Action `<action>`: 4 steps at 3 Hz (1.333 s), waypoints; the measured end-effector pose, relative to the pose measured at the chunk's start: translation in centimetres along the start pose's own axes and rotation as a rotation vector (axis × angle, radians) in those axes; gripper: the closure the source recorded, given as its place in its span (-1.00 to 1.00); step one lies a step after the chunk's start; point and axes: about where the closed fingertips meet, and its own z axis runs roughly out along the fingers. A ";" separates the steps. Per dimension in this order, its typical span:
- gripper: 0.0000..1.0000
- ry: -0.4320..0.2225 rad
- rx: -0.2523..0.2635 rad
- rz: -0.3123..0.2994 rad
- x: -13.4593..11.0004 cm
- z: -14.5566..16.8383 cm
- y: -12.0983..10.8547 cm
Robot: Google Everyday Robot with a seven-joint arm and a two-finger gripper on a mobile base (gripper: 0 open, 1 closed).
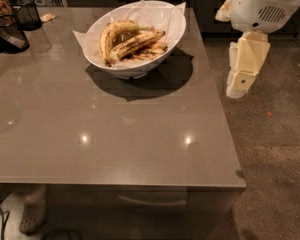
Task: Pick banana from white bowl
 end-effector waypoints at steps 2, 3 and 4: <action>-1.00 -0.019 0.026 -0.134 -4.2 0.7 -4.0; -1.00 0.019 0.022 -0.246 -8.1 1.9 -7.1; -1.00 -0.003 0.050 -0.264 -9.8 1.8 -7.8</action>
Offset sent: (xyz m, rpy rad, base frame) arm 0.0836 0.0838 0.0231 -0.1235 -0.0431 0.2871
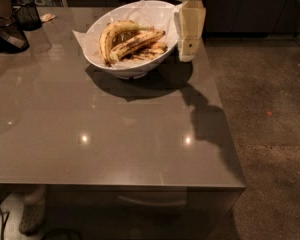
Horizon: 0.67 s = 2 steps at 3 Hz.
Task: Pick banana from white bowl
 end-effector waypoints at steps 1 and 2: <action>-1.00 -0.064 0.022 -0.001 -0.3 0.0 -0.9; -1.00 -0.107 0.022 -0.059 -2.1 0.2 -3.4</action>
Offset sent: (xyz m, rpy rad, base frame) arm 0.0509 0.0630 0.0459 0.1021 0.0023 0.2101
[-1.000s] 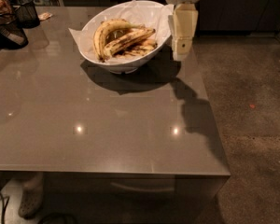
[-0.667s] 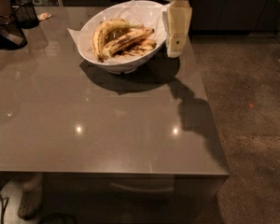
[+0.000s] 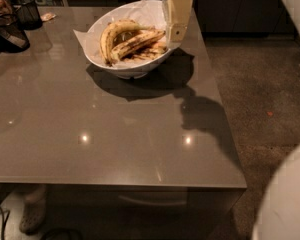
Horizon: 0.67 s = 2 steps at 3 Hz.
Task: Pick banana from white bowl
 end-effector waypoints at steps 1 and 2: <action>-1.00 -0.033 0.025 -0.095 -3.4 1.0 -4.4; -1.00 -0.058 0.087 -0.102 -4.5 0.2 -6.2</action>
Offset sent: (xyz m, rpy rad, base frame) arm 0.0279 0.0350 0.0112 0.0048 -0.0337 0.0778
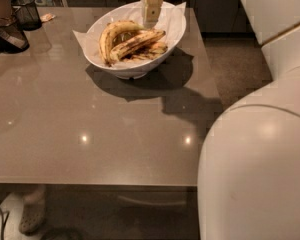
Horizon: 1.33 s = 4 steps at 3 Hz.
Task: Pick banana from white bowl
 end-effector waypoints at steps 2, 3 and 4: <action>-1.00 -0.104 -0.071 0.058 1.0 4.1 -0.1; -1.00 -0.168 -0.096 0.104 1.5 6.3 -0.5; -0.72 -0.213 -0.103 0.150 2.0 7.7 -1.0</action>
Offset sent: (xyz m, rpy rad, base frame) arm 0.0262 -0.0084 -0.0523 0.0767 0.2754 0.0320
